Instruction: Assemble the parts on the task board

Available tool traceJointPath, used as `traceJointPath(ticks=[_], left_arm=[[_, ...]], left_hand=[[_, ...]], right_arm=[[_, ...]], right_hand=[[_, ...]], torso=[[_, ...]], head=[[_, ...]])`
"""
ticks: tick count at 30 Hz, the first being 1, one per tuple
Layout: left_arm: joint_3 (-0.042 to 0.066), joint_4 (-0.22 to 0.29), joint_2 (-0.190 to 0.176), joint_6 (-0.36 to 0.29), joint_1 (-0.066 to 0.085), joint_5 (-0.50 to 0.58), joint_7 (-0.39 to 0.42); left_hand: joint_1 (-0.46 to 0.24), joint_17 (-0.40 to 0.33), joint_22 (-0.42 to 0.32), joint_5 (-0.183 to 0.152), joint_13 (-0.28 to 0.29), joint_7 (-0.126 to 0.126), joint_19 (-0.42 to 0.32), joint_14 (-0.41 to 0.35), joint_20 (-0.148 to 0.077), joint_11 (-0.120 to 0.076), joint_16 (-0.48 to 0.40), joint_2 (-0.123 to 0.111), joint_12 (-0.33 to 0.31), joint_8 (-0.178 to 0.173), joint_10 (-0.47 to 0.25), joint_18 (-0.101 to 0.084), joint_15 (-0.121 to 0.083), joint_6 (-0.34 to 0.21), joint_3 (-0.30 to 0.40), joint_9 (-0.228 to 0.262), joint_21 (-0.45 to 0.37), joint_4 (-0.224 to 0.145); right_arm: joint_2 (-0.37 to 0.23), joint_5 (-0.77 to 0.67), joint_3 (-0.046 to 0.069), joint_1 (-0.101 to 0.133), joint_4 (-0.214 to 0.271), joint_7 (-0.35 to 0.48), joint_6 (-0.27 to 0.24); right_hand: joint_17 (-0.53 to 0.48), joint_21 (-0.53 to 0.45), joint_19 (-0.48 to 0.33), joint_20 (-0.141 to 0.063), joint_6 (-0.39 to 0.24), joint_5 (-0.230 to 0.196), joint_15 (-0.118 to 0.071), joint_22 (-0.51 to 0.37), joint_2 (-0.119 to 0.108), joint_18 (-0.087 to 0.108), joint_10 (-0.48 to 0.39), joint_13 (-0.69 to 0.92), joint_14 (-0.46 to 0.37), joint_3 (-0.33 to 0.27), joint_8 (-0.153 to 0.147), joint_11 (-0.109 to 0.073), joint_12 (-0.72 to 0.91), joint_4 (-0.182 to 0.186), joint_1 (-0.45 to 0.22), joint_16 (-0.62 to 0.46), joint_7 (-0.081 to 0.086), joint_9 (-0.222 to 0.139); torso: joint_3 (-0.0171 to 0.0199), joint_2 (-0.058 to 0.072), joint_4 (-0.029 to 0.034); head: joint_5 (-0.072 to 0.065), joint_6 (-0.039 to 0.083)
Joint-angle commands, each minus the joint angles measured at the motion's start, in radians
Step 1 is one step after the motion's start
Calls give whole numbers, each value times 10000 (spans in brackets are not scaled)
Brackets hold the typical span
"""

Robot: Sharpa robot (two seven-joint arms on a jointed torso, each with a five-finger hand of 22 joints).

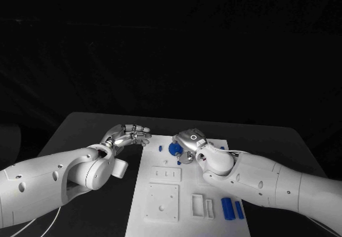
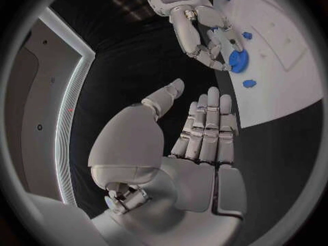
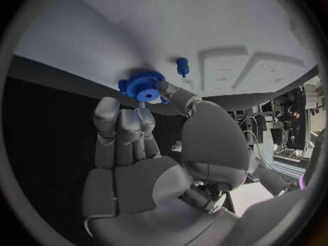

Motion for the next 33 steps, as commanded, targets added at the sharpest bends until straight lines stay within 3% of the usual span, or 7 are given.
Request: traceJointPath(ticks=[1, 3, 6, 11, 15, 19, 33], left_arm=[[10, -5, 38, 91, 16, 6, 5], [10, -6, 42, 107, 16, 6, -13], [9, -35, 73, 126, 15, 5, -49], [9, -55, 91, 130, 15, 5, -56], [9, -59, 88, 157, 15, 29, -10], [9, -53, 82, 193, 15, 29, -38], [8, -55, 80, 181, 15, 29, -44]], left_hand=[[-110, 9, 197, 35, -10, 56, -43, -39, 40, 39, -70, -17, -56, -69, -30, 213, 47, 19, 61, -14, 65, 9], [-115, 10, 198, 33, -10, 58, -44, -39, 41, 42, -71, -21, -58, -71, -34, 212, 48, 16, 59, -15, 65, 11], [-142, 13, 198, 28, -12, 65, -49, -42, 46, 50, -76, -31, -61, -78, -45, 208, 51, 5, 49, -17, 66, 23], [-172, 16, 198, 25, -15, 75, -66, -58, 52, 58, -93, -44, -67, -89, -67, 203, 59, -14, 44, -21, 65, 37], [-218, 21, 200, 14, -15, 81, -78, -65, 57, 64, -104, -47, -67, -97, -80, 199, 64, -26, 34, -23, 66, 67], [-381, 33, 201, -35, -14, 89, -90, -66, 63, 69, -117, -42, -64, -104, -96, 195, 70, -37, -15, -25, 71, 179], [-452, 50, 199, -18, -19, 96, -106, -64, 59, 78, -132, -58, -73, -119, -147, 203, 66, -62, -19, -28, 76, 241]], right_arm=[[-19, 390, -28, -27, -60, 149, 301], [-25, 437, -28, -23, -66, 137, 321], [-37, 611, -28, -14, -61, 180, 355], [-34, 951, -27, -12, -86, 244, 466], [-52, 1193, -27, -4, -115, 265, 562], [-65, 1371, -27, 3, -145, 281, 634], [-102, 1774, -27, 20, -243, 397, 858]], right_hand=[[12, 64, -67, 1, 178, -35, 74, 148, 13, 603, 0, 11, -2, -44, -34, 43, 23, 1, -68, -32, 227, 0], [20, 84, -61, 43, 47, 36, 93, 154, 55, 551, -2, 16, -5, -376, -102, 74, 27, 191, -567, -27, 249, -26], [33, 55, -74, -7, -10, -80, 78, 132, 28, 603, -29, 2, -17, -376, -109, 57, 10, 256, -554, -32, 233, -15], [58, 16, -65, -61, -91, -82, 82, 97, 36, 603, -41, 9, -21, -326, -107, 65, 13, 682, -748, -46, 239, 14], [87, 13, -45, -48, -104, -90, 112, 87, 91, 599, -6, 57, -14, -599, -80, 89, 64, 1451, -1555, -40, 266, 47], [117, 9, -44, -104, -114, -80, 96, 86, 167, 603, 26, 117, -14, -684, -58, 84, 129, 2025, -1914, -24, 252, 76], [254, 71, -135, -321, -233, -79, 95, 155, 106, 603, 31, 261, -60, -1256, 0, 83, 285, 3128, -2093, 35, 267, 197]], torso=[[-2, 2, -3], [-2, -1, -4], [-7, -1, -2], [8, -1, -5], [1, 0, -2], [5, 1, -4], [15, 0, -14]], head=[[7, -3], [5, -5], [5, -13], [-1, -11], [0, -7], [6, -10], [-1, -15]])
